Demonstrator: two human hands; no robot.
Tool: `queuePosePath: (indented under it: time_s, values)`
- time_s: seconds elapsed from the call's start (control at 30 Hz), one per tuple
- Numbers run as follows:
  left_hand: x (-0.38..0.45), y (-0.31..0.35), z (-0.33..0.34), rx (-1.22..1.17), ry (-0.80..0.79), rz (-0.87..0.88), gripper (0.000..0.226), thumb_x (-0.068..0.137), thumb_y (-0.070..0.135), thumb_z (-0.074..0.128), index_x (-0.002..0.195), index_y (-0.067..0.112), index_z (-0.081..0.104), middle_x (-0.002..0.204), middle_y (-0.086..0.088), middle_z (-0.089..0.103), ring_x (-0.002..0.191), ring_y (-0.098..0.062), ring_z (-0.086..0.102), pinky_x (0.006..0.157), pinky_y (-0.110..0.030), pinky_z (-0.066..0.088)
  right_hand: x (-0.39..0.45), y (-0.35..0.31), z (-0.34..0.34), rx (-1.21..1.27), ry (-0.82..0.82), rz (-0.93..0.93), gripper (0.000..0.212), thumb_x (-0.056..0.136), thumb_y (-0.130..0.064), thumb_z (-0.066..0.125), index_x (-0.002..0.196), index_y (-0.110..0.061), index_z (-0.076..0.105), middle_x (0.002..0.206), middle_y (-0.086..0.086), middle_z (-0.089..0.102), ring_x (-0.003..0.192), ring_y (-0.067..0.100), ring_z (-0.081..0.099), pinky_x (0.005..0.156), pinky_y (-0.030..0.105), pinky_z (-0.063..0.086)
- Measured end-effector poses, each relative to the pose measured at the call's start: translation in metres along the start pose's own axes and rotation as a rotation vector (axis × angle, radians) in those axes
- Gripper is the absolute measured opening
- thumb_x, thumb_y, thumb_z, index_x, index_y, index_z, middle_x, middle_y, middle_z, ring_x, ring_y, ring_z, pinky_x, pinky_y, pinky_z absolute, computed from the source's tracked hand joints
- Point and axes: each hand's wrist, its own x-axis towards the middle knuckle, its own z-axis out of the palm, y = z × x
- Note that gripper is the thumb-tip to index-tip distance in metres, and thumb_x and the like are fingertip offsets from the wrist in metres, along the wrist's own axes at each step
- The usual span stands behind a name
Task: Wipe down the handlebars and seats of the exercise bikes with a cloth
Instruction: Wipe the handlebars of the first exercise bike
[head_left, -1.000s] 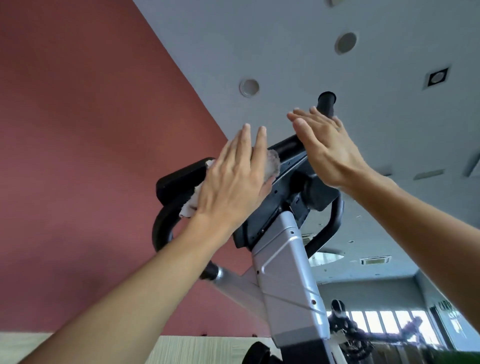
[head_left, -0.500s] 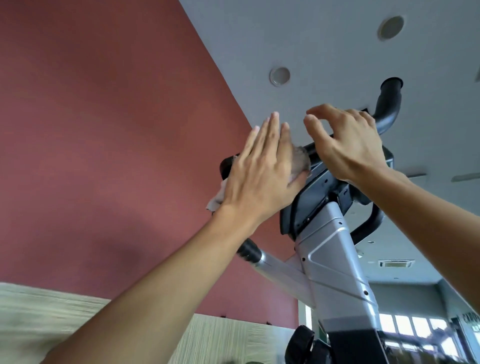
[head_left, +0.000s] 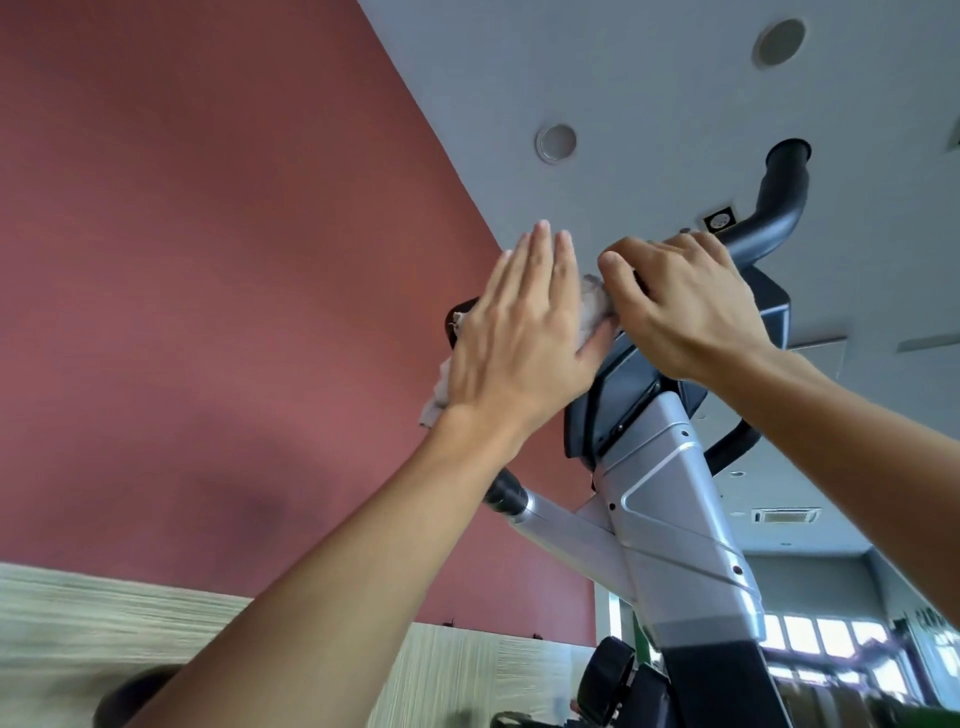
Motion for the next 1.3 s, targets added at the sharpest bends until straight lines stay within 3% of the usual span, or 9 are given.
queuePosePath:
  time_s: [0.23,0.33,0.47,0.63,0.77,0.97,1.13,1.3]
  values:
    - [-0.053,-0.035,-0.006,-0.065,0.083,-0.060,0.075,0.102,0.046,0.056,0.152,-0.007,0.039,0.159,-0.026,0.037,0.148,-0.035,0.038,0.123,-0.045,0.033,-0.007,0.009,-0.002,-0.018,-0.068,-0.075,0.053,0.103,-0.046,0.018,0.115,-0.025,0.064,0.115,-0.001,0.067,0.119,0.024,0.051,0.118,0.043,0.021]
    - [-0.029,-0.016,-0.003,-0.008,0.089,-0.046,0.070,0.102,0.045,0.053,0.148,-0.007,0.045,0.156,-0.026,0.042,0.148,-0.035,0.039,0.122,-0.047,0.033,-0.011,0.007,0.005,-0.055,-0.100,-0.093,0.055,0.102,-0.048,0.016,0.130,-0.027,0.060,0.143,-0.002,0.053,0.140,0.021,0.037,0.123,0.052,0.009]
    - [-0.028,-0.012,0.003,-0.023,0.140,0.001,0.067,0.106,0.045,0.050,0.150,-0.005,0.044,0.157,-0.025,0.041,0.148,-0.034,0.040,0.120,-0.045,0.036,-0.014,0.005,0.011,-0.025,-0.102,-0.057,0.062,0.100,-0.050,0.011,0.143,-0.026,0.049,0.160,-0.001,0.035,0.155,0.019,0.013,0.125,0.054,-0.005]
    - [-0.065,-0.027,0.006,0.019,0.262,-0.002,0.063,0.104,0.037,0.061,0.146,-0.008,0.048,0.155,-0.029,0.040,0.145,-0.037,0.043,0.110,-0.046,0.048,-0.012,0.010,0.006,0.018,-0.180,-0.099,0.063,0.100,-0.052,0.009,0.148,-0.032,0.045,0.163,-0.006,0.028,0.156,0.015,0.002,0.124,0.050,-0.013]
    - [-0.053,-0.018,0.004,0.084,0.179,0.029,0.057,0.106,0.034,0.055,0.148,-0.005,0.048,0.158,-0.027,0.038,0.147,-0.037,0.040,0.114,-0.047,0.044,-0.010,0.014,0.003,0.025,-0.205,-0.131,0.062,0.100,-0.054,0.010,0.149,-0.038,0.044,0.163,-0.008,0.029,0.157,0.015,0.001,0.124,0.053,-0.012]
    - [-0.023,-0.016,0.001,-0.023,0.044,0.085,0.070,0.099,0.043,0.058,0.150,-0.002,0.044,0.158,-0.024,0.041,0.143,-0.033,0.046,0.119,-0.044,0.038,-0.014,0.013,0.007,0.031,-0.139,-0.112,0.060,0.101,-0.052,0.012,0.148,-0.038,0.045,0.162,-0.008,0.031,0.156,0.016,0.005,0.125,0.051,-0.010]
    - [-0.060,-0.035,-0.012,-0.063,0.058,0.058,0.065,0.101,0.028,0.057,0.152,-0.007,0.039,0.161,-0.027,0.032,0.149,-0.038,0.036,0.120,-0.050,0.036,-0.008,0.012,0.000,0.073,-0.238,-0.121,0.063,0.098,-0.054,0.012,0.149,-0.038,0.044,0.163,-0.008,0.029,0.156,0.015,0.001,0.123,0.051,-0.014]
    - [-0.008,-0.010,-0.016,-0.050,0.038,0.006,0.060,0.098,0.034,0.057,0.145,-0.004,0.051,0.151,-0.023,0.050,0.141,-0.036,0.048,0.117,-0.046,0.041,-0.011,0.018,-0.001,0.088,-0.220,-0.145,0.063,0.099,-0.049,0.014,0.153,-0.032,0.042,0.163,-0.006,0.031,0.157,0.015,0.003,0.123,0.048,-0.014]
